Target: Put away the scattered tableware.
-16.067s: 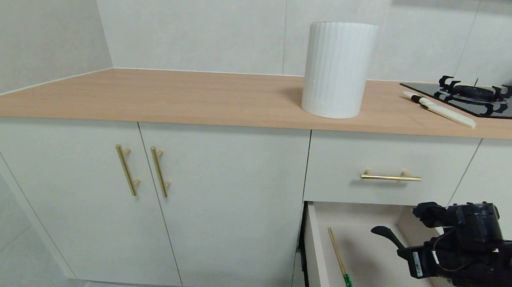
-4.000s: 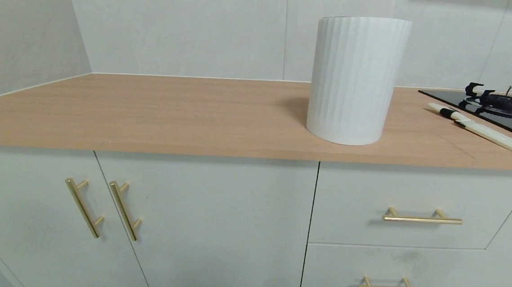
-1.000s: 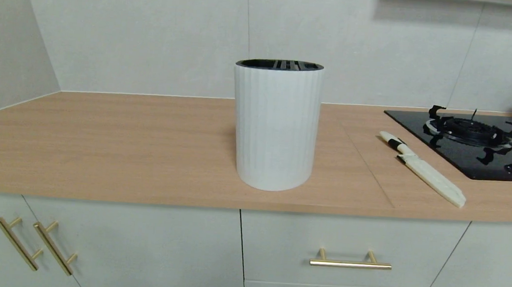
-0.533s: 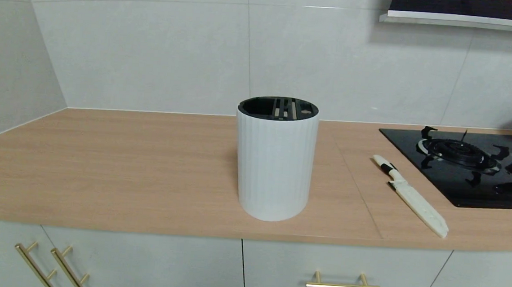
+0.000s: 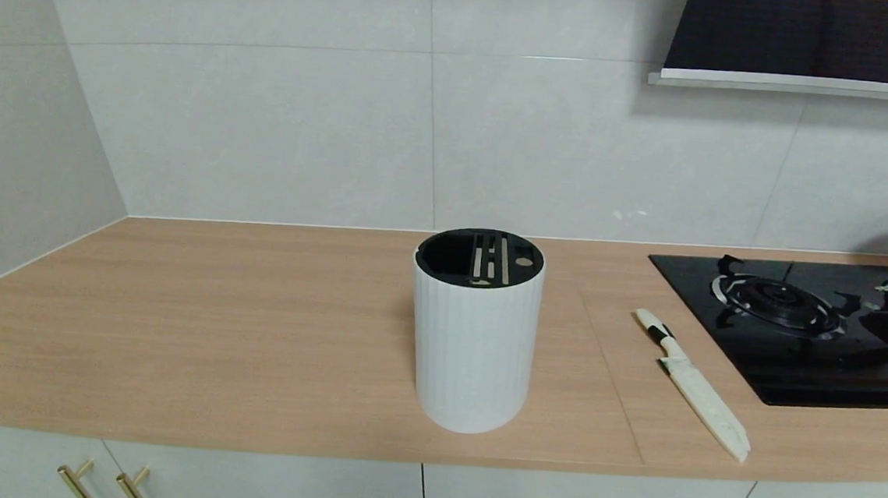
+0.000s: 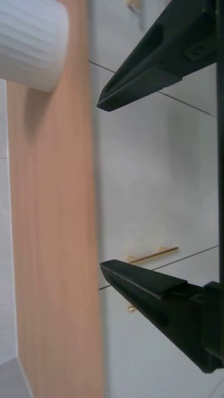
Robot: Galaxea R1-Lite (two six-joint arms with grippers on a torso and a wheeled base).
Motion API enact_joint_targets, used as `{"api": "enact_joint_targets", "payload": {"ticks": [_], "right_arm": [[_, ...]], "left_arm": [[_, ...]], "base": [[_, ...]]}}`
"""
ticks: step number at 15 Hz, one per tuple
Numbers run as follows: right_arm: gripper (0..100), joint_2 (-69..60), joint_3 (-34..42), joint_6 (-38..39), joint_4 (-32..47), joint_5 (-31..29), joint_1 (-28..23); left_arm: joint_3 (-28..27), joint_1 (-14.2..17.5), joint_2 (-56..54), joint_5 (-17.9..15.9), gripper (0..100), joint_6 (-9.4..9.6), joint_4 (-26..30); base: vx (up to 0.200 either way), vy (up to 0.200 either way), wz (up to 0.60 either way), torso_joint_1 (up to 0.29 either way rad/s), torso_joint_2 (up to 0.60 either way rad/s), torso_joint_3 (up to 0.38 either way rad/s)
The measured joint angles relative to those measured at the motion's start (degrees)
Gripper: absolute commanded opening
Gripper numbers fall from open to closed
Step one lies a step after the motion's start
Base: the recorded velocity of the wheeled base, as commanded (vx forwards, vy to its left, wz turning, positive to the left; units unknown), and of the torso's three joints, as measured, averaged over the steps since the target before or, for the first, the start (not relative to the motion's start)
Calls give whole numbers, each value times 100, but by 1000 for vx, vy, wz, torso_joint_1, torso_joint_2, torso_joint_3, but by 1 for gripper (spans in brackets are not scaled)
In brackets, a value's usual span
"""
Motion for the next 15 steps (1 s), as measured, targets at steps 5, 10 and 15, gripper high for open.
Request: {"api": "enact_joint_targets", "payload": {"ticks": [5,10,15], "right_arm": [[100,0,0,-1,0,0,0],[100,0,0,0,2,0,0],[100,0,0,5,0,0,0]], "left_arm": [[0,0,0,0,100,0,2],[0,0,0,0,100,0,2],[0,0,0,0,100,0,2]], "base": [[0,0,0,254,-553,-298],[0,0,0,274,-586,-307],[0,0,0,205,-409,-207]]}}
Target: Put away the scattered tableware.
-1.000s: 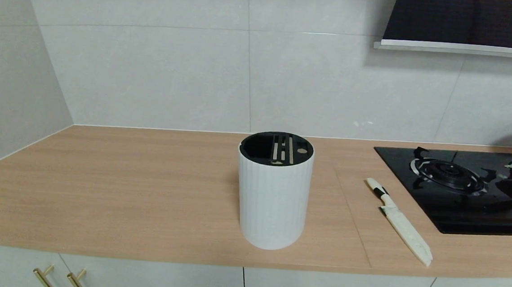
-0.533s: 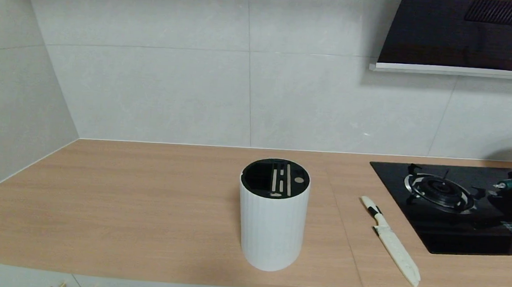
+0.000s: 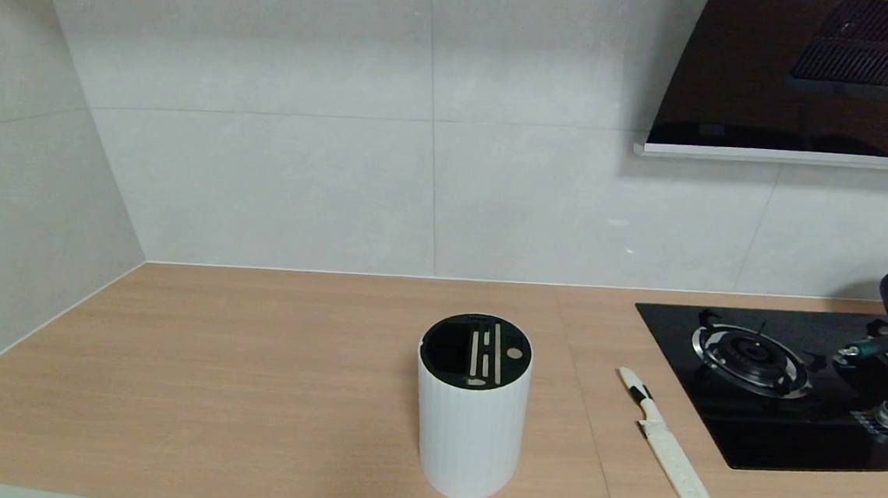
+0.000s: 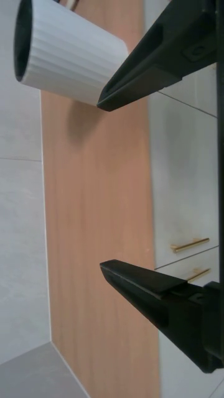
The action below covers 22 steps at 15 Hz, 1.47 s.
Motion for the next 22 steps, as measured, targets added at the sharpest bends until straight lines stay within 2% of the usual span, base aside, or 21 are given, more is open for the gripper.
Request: {"api": "enact_joint_targets", "payload": {"ticks": [4,14,18,22], "right_arm": [[100,0,0,2,0,0,0],[100,0,-49,-33,5,28,0],[100,495,-942,-24,191,226,68],[100,2325,-1590,-39,169,540,173]], "left_arm": [[0,0,0,0,100,0,0],[0,0,0,0,100,-2,-2],[0,0,0,0,100,0,0],[0,0,0,0,100,0,0]], "base": [[0,0,0,138,-278,-137],[0,0,0,0,0,0],[0,0,0,0,0,0],[0,0,0,0,0,0]]}}
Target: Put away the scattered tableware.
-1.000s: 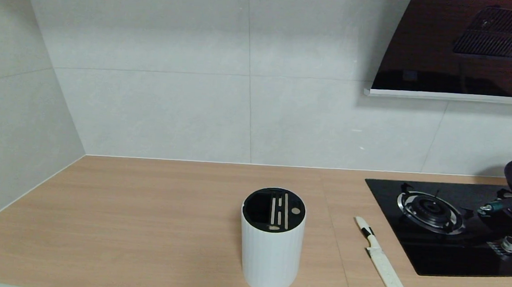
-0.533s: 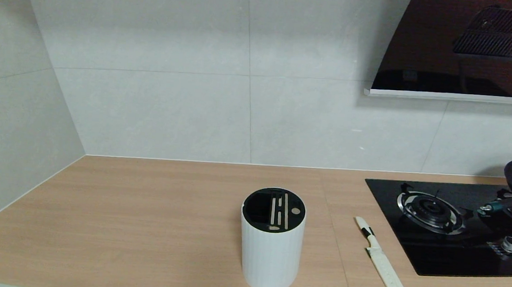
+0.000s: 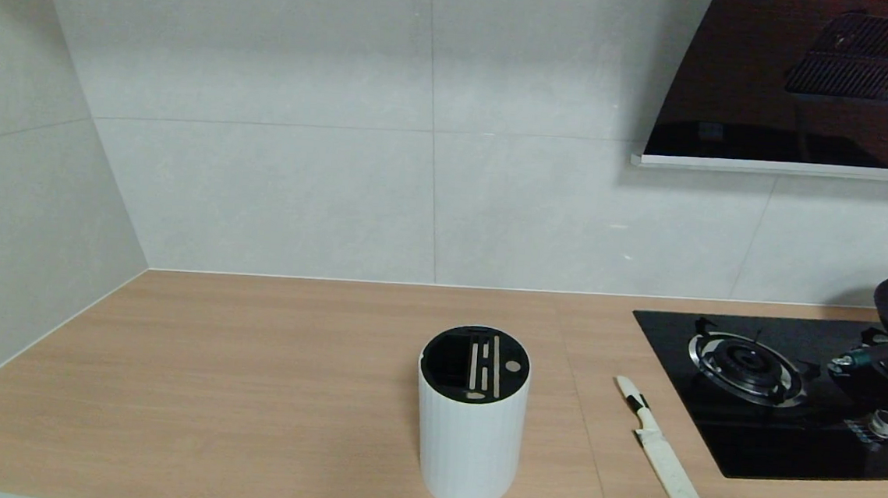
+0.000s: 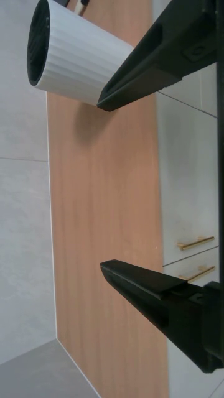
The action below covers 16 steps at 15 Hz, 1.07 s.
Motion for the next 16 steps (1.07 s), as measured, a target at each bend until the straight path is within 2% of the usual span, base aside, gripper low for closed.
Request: {"api": "enact_joint_targets", "payload": {"ticks": [5,9,12,16], "right_arm": [[100,2972,-752,-13,-653,128,238],[100,5425,-1315,-16,-1663,134,351],[100,6905,-1718,-18,-2487,-27,447],[100,8471,-2308,-27,-3157,-274,591]], "left_arm": [[0,0,0,0,100,0,0],[0,0,0,0,100,0,0],[0,0,0,0,100,0,-2],[0,0,0,0,100,0,-2]], "base": [[0,0,0,0,0,0],[0,0,0,0,0,0],[0,0,0,0,0,0],[0,0,0,0,0,0]]}}
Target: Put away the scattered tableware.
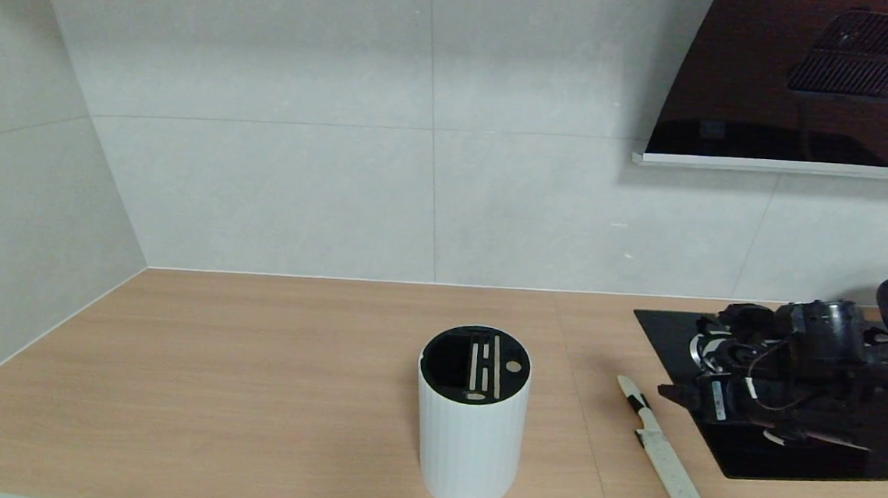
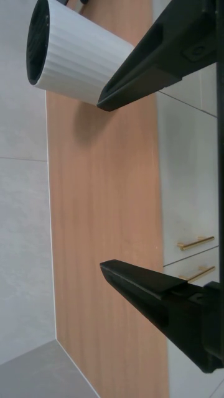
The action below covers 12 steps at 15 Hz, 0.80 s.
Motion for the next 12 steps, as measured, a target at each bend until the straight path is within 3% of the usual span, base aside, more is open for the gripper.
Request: {"api": "enact_joint_targets", "payload": {"ticks": [6,12], "right_arm": [[100,1697,-193,-13,-1131,-407,68],[100,2361,-232,-24,-1208,-462,137]], "left_arm": [[0,0,0,0,100,-2,0],[0,0,0,0,100,0,2]], "base": [[0,0,0,0,0,0],[0,0,0,0,0,0]]}}
